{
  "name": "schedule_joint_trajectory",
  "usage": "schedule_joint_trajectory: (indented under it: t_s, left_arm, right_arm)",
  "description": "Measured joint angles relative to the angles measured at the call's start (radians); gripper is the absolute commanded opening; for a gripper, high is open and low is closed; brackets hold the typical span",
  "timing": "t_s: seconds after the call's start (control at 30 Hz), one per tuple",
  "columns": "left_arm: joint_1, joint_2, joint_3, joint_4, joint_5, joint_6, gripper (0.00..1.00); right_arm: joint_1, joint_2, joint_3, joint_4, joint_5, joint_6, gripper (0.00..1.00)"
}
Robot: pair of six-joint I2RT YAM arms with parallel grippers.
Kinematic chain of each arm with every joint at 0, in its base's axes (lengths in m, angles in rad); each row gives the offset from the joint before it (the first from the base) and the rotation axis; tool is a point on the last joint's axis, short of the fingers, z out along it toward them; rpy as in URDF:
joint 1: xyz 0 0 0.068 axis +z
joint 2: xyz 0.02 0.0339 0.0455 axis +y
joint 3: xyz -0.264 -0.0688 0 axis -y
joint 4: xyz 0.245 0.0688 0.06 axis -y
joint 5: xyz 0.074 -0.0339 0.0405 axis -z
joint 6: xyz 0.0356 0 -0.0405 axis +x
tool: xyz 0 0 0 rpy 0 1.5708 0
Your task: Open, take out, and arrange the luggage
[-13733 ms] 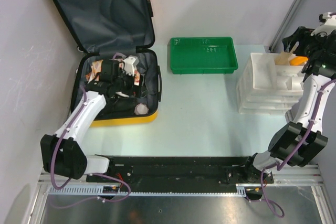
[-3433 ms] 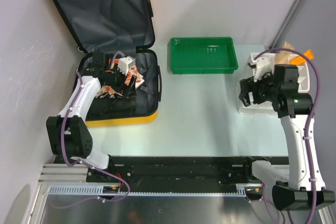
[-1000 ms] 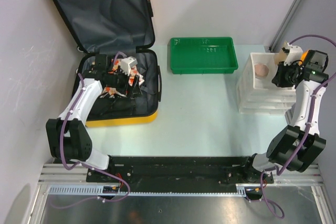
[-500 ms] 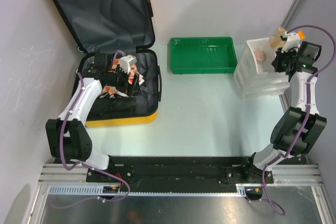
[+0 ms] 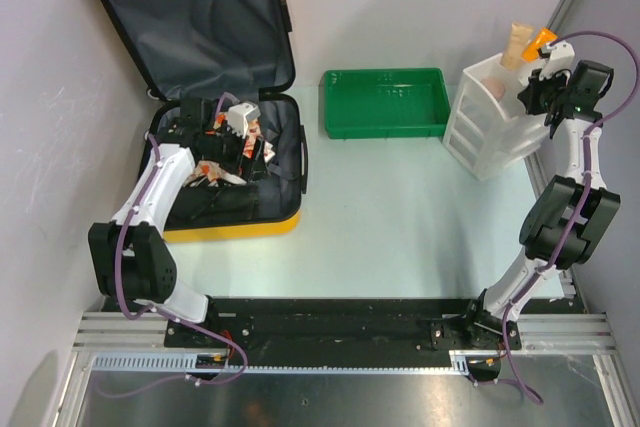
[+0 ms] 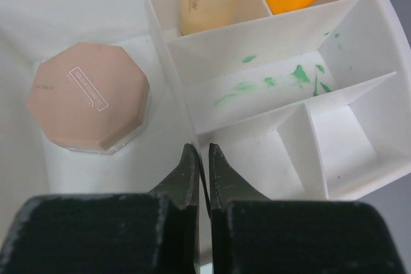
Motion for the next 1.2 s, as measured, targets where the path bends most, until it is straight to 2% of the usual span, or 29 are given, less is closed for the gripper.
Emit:
schedule_joint_trajectory:
  t_s: [0.17, 0.43, 0.8, 0.97, 1.2]
  left_arm:
    - [0.000, 0.000, 0.003, -0.011, -0.019, 0.002, 0.99]
    - [0.000, 0.009, 0.020, -0.026, -0.019, 0.004, 0.99]
    - [0.000, 0.009, 0.026, -0.026, -0.014, 0.019, 0.99]
    - [0.000, 0.009, 0.026, -0.026, -0.009, 0.020, 1.00]
    - [0.000, 0.009, 0.026, -0.026, -0.012, 0.028, 1.00]
  right_arm:
    - [-0.008, -0.028, -0.032, -0.001, -0.029, 0.011, 0.00]
    - [-0.025, -0.166, -0.183, -0.031, -0.027, 0.048, 0.00]
    - [-0.020, -0.460, -0.457, -0.031, 0.212, 0.134, 0.00]
    - [-0.010, -0.486, -0.513, 0.048, 0.275, 0.156, 0.00]
    - [0.014, -0.348, -0.517, 0.328, 0.299, 0.167, 0.00]
